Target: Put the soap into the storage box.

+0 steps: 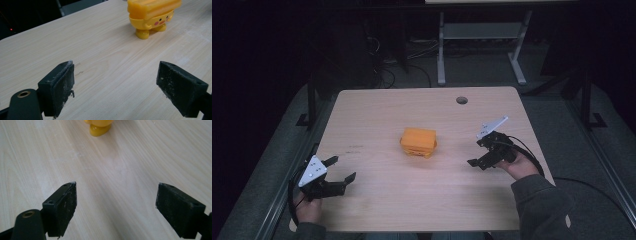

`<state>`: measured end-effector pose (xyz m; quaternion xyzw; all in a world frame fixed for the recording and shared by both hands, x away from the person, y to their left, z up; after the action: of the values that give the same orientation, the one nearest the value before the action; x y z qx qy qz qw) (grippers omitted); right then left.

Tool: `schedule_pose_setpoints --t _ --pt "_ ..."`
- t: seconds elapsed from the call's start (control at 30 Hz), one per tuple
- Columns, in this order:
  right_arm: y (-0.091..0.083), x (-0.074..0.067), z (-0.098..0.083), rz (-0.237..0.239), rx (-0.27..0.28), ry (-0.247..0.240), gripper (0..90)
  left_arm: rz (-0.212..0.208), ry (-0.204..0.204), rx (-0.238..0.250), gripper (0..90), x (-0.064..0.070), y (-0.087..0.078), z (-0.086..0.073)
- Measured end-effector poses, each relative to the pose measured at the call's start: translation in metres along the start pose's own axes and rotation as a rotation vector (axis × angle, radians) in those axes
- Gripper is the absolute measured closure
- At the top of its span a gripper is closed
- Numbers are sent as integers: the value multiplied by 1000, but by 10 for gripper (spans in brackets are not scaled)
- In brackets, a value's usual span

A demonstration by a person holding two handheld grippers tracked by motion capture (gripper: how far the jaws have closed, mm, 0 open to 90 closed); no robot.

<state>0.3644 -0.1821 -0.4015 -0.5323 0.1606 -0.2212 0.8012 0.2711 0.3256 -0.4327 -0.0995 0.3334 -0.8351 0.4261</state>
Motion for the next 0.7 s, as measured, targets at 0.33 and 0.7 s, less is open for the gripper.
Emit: schedule_pose_setpoints --t 0.33,0.7 --pt "4 2 -24 10 15 49 166 -2 2 -6 139 1 1 0" --pt "4 4 -49 0 31 83 166 -2 8 -12 139 2 2 0"
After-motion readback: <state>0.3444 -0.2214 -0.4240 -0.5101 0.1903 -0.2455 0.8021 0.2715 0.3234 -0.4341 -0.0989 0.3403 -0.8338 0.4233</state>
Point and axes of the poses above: each handheld gripper's, and its own axes: y roughly forward along the jaws, z roughly out of its top, x roughly to its right, the point moved 1 cm from there along y, roughly forward along the jaws, and after that the axes turned 14 degrees about -x, right-handed, at the moved point
